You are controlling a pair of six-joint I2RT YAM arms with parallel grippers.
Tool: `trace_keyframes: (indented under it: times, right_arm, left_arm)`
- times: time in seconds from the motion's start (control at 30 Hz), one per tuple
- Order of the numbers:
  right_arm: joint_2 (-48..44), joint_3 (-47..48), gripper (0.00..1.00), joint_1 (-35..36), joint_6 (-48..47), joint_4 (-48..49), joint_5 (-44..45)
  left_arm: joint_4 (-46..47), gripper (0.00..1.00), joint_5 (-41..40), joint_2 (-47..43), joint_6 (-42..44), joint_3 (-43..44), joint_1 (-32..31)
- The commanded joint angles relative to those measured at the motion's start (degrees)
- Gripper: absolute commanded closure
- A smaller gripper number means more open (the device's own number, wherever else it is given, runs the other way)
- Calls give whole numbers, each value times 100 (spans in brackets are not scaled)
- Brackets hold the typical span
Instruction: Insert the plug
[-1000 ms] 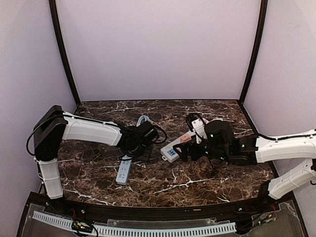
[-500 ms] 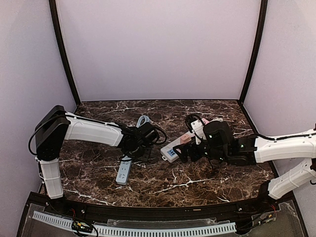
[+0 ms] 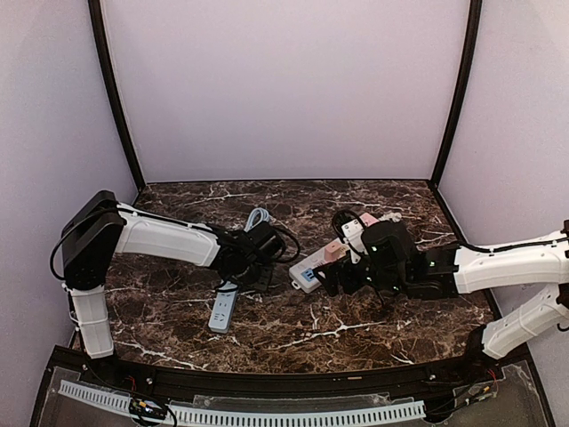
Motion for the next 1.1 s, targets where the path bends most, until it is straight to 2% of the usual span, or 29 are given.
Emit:
trace_keyframes:
  times: [0.0,0.17,0.33,0.43,0.57,0.8,1.07]
  right_arm:
    - [66,147,2,-29,62,-28,120]
    - [55,157,1,-24,97,-167,143]
    - [64,170,1,-25,121,-205,150]
    - [75,190,1,-24,121,-227,154]
    - [92,200,1,-26,134,-256,207]
    - [167,233,1,-84,194,-266,260]
    - [145,419,1,-219,135,-259,-174]
  left_arm:
    - [0,53,211,-63,-3,-308,4]
    - [198,47,241,-195,-13,-573,7]
    - [518,47,199,-319,-41,-821,4]
    - [669,52,234,-328,-41,-925,8]
    - [873,65,183,-388,-5,-1059,-1]
    - [1645,82,129,-924,304,-1599,-29]
    - [3193,88,83,-1524,1253,-2288,-118]
